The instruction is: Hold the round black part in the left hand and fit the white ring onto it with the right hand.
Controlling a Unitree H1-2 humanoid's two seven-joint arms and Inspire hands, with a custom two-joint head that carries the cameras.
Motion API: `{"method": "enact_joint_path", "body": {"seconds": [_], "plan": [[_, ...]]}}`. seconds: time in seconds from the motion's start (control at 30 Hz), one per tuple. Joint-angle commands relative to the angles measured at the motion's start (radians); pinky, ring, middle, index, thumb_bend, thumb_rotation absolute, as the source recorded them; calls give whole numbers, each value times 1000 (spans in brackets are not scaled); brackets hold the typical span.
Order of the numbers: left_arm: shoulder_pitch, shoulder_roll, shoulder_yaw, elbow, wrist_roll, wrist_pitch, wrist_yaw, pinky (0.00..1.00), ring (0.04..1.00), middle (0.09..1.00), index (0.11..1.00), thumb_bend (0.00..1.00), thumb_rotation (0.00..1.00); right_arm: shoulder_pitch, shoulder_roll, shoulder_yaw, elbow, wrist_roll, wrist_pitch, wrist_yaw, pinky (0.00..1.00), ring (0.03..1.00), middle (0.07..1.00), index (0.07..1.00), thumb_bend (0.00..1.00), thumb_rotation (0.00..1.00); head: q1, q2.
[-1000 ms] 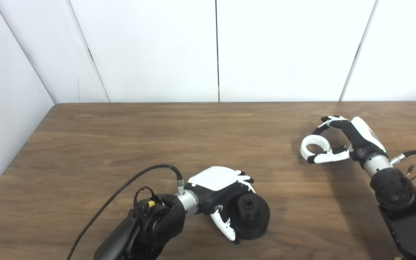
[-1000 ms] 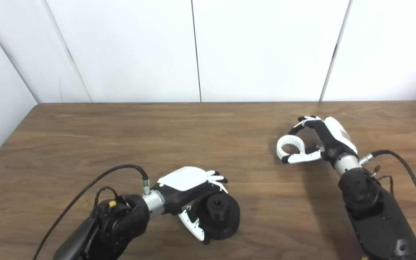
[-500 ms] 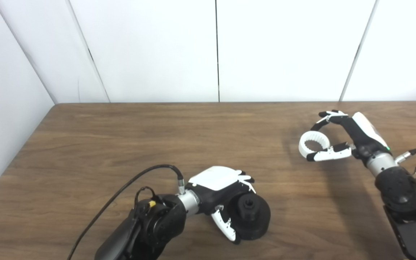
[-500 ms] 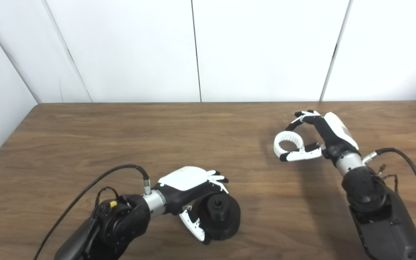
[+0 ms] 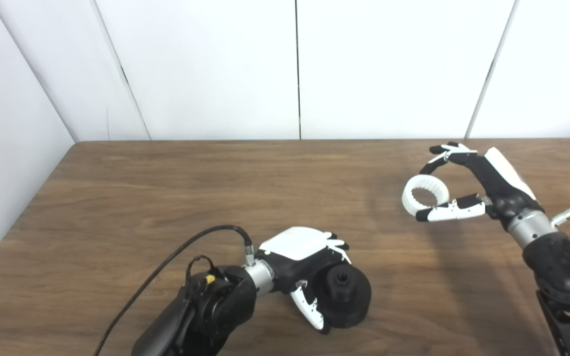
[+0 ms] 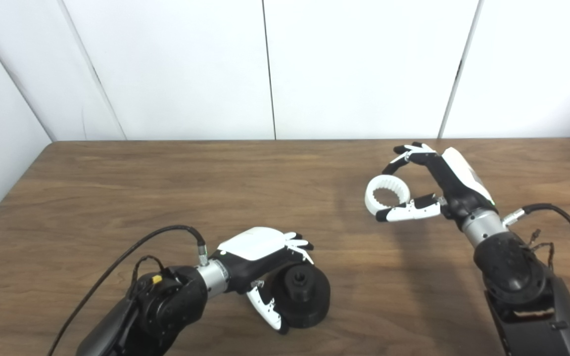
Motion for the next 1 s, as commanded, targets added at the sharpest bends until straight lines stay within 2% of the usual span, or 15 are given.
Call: {"method": "enact_joint_path", "body": {"seconds": [0.0, 0.17, 0.3, 0.47, 0.77, 0.97], "plan": [[-1, -6, -19, 23, 1, -8, -15, 928, 1000, 958, 722, 840, 180, -30, -17, -17, -62, 10, 14, 10, 962, 962, 864, 489, 522, 158, 2, 2], [-2, -11, -15, 23, -1, -6, -12, 911, 1000, 959, 715, 840, 170, -21, -8, -13, -148, 17, 60, 38, 969, 960, 859, 489, 521, 159, 4, 4], [-4, -15, -11, 24, -4, -1, -14, 910, 1000, 964, 761, 839, 174, -15, -2, -6, -198, 23, 80, 57, 969, 958, 854, 489, 522, 158, 6, 6], [-7, -16, -11, 27, -1, 2, -16, 918, 1000, 965, 731, 840, 178, -7, 1, 3, -237, 37, 96, 75, 968, 961, 858, 489, 521, 159, 7, 10], [-9, -18, -3, 36, -2, -7, -3, 915, 1000, 961, 726, 843, 171, 21, 5, 19, -299, 64, 120, 104, 984, 960, 860, 489, 521, 156, 9, 21], [-14, -20, -4, 37, -1, -9, -6, 926, 1000, 964, 733, 838, 170, 39, 5, 40, -329, 59, 139, 121, 954, 953, 854, 489, 521, 158, 11, 27]]}}
